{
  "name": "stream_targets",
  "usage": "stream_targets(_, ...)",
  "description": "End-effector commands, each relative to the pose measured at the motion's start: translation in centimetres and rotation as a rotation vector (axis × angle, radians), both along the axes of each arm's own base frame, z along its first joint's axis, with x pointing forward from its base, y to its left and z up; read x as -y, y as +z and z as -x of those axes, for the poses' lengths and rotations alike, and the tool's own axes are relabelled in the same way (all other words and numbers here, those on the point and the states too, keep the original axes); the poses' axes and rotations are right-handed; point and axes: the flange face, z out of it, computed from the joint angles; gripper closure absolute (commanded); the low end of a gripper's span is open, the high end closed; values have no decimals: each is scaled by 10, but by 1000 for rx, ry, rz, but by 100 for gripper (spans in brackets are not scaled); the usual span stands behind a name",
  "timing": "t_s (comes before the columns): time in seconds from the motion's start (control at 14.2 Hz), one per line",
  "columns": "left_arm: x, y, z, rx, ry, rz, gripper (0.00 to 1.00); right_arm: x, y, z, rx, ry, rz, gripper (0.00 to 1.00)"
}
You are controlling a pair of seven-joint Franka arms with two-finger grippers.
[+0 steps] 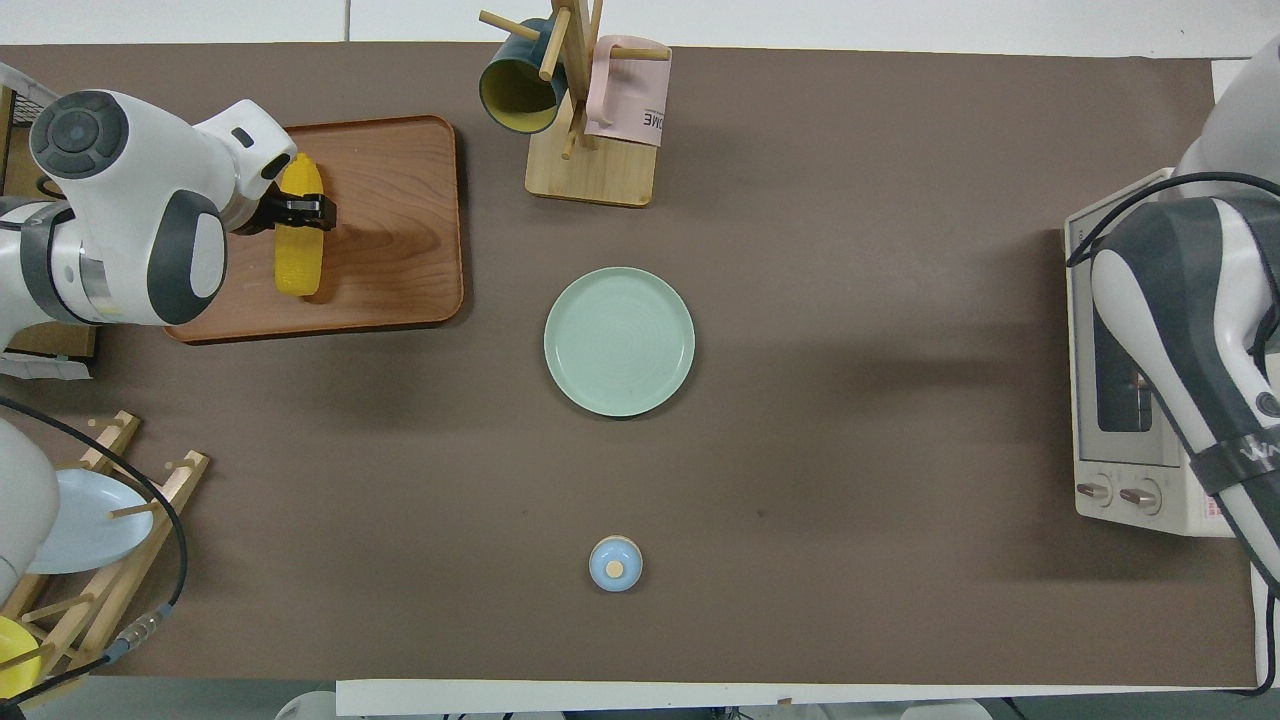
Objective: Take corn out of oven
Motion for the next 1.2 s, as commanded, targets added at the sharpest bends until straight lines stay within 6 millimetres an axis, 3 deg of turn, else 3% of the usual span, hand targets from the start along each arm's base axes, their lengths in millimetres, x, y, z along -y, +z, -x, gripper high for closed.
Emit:
stream_targets(0.0, -22, 42, 2, 47, 32, -13, 0, 9, 42, 12, 87, -97, -170, 20)
stream_targets(0.07, -30, 68, 9, 56, 45, -14, 0, 13, 71, 15, 154, -139, -249, 0)
stream_targets(0.21, -43, 132, 30, 18, 72, -24, 0, 5, 123, 16, 197, -135, -271, 0)
stream_targets(0.35, -52, 192, 49, -38, 99, -34, 0, 2, 160, 21, 213, -126, -278, 0)
stream_targets(0.49, -68, 253, 59, -95, 142, -13, 0, 0, 171, 25, 205, -125, -266, 0)
stream_targets(0.63, -76, 309, 78, -185, 134, -13, 0, 0, 166, 29, 186, -120, -239, 0)
stream_targets(0.78, -80, 317, 94, -267, 60, -18, 0, 6, 160, 32, 180, -133, -236, 0)
stream_targets(0.99, -80, 328, 95, -163, 51, -5, 0, 1, 160, 35, 168, -126, -235, 0)
stream_targets(1.13, -74, 316, 97, -109, 44, 21, 0, 1, 160, 35, 168, -126, -235, 0)
